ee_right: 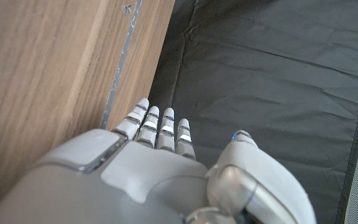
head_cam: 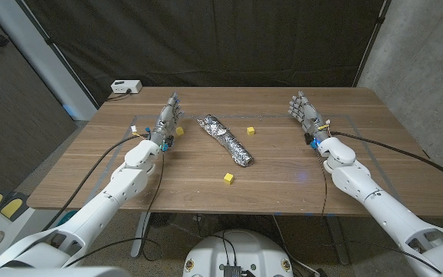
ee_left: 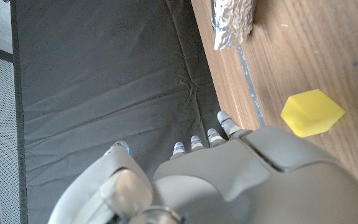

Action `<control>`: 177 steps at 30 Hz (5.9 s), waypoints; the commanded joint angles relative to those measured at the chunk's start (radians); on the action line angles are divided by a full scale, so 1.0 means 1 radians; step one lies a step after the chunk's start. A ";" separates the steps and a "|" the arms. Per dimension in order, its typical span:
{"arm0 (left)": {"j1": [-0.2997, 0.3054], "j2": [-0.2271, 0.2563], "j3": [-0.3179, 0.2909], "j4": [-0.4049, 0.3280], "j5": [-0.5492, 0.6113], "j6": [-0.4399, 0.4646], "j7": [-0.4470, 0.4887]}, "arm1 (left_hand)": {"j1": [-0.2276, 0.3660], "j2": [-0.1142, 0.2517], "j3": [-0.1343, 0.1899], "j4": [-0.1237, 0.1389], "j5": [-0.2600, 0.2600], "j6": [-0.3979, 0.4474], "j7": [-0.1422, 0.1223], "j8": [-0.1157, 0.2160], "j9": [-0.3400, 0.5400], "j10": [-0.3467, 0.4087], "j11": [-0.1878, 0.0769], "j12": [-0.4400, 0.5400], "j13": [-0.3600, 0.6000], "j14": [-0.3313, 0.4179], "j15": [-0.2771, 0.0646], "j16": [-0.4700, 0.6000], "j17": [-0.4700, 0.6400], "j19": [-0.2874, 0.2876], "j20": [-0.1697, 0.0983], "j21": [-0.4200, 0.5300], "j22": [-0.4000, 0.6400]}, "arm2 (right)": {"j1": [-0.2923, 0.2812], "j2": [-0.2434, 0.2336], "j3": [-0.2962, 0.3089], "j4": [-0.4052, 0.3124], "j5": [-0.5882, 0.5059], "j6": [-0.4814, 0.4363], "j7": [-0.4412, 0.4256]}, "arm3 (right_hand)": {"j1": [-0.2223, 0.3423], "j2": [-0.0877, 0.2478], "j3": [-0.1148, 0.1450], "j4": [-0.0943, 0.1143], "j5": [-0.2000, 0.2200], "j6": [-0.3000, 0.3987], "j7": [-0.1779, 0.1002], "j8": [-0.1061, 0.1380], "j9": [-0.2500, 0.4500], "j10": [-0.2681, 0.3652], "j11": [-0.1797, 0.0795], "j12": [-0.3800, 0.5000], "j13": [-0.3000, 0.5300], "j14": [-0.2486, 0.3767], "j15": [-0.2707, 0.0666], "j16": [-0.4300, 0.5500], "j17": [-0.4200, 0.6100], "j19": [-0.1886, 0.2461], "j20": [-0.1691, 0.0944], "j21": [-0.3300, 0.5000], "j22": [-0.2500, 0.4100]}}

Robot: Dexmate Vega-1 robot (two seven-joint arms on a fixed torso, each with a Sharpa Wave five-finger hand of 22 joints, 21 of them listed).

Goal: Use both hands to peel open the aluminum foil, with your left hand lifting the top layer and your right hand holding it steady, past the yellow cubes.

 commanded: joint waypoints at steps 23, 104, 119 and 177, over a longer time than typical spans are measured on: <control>0.005 -0.025 -0.044 -0.011 0.034 0.049 -0.033 | 0.010 0.000 -0.015 0.004 0.017 -0.103 -0.030 0.016 0.006 -0.078 0.021 0.021 0.006 -0.068 0.042 0.029 0.006 -0.097 0.115 0.015 0.009 | -0.019 0.122 0.147 -0.078 -0.294 -0.185 0.089 | 0.040 0.007 0.036 -0.020 0.008 0.055 0.003 0.018 0.006 0.058 0.017 0.021 0.006 0.073 0.003 0.013 0.008 0.037 0.013 0.015 0.005; 0.004 -0.022 -0.052 -0.022 0.034 0.056 -0.081 | 0.022 -0.003 -0.035 0.000 0.027 -0.008 -0.014 0.021 0.009 0.019 0.052 0.034 0.011 0.063 0.082 0.044 0.014 -0.036 0.163 0.018 0.012 | 0.306 -0.117 -0.479 -0.489 -0.992 -0.825 0.074 | 0.176 0.021 0.240 -0.087 0.037 0.173 -0.029 0.019 0.009 0.186 -0.055 0.035 0.005 0.187 -0.099 0.003 0.006 0.105 -0.017 0.030 0.009; 0.008 -0.011 -0.056 -0.041 0.016 0.056 -0.107 | 0.023 -0.005 -0.042 0.001 0.029 0.012 -0.009 0.023 0.010 0.053 0.060 0.041 0.012 0.070 0.088 0.039 0.014 -0.025 0.174 0.017 0.012 | 0.339 -0.111 -0.568 -0.511 -1.106 -0.928 0.085 | 0.238 0.013 0.279 -0.137 0.038 0.184 -0.038 0.016 0.010 0.192 -0.075 0.028 0.005 0.196 -0.131 -0.002 0.003 0.116 -0.034 0.031 0.009; 0.194 0.001 -0.189 -0.242 0.059 0.102 0.117 | 0.050 0.010 -0.060 -0.006 0.033 0.106 -0.011 0.032 0.010 0.116 0.066 0.038 0.014 0.084 0.085 0.028 0.018 -0.036 0.161 -0.014 0.017 | 0.427 -0.022 -0.752 -0.380 -1.296 -0.962 0.158 | 0.265 -0.089 0.217 -0.202 0.003 0.210 -0.042 0.014 0.012 0.202 -0.095 0.013 0.006 0.181 -0.163 -0.006 0.008 0.132 -0.049 0.029 0.007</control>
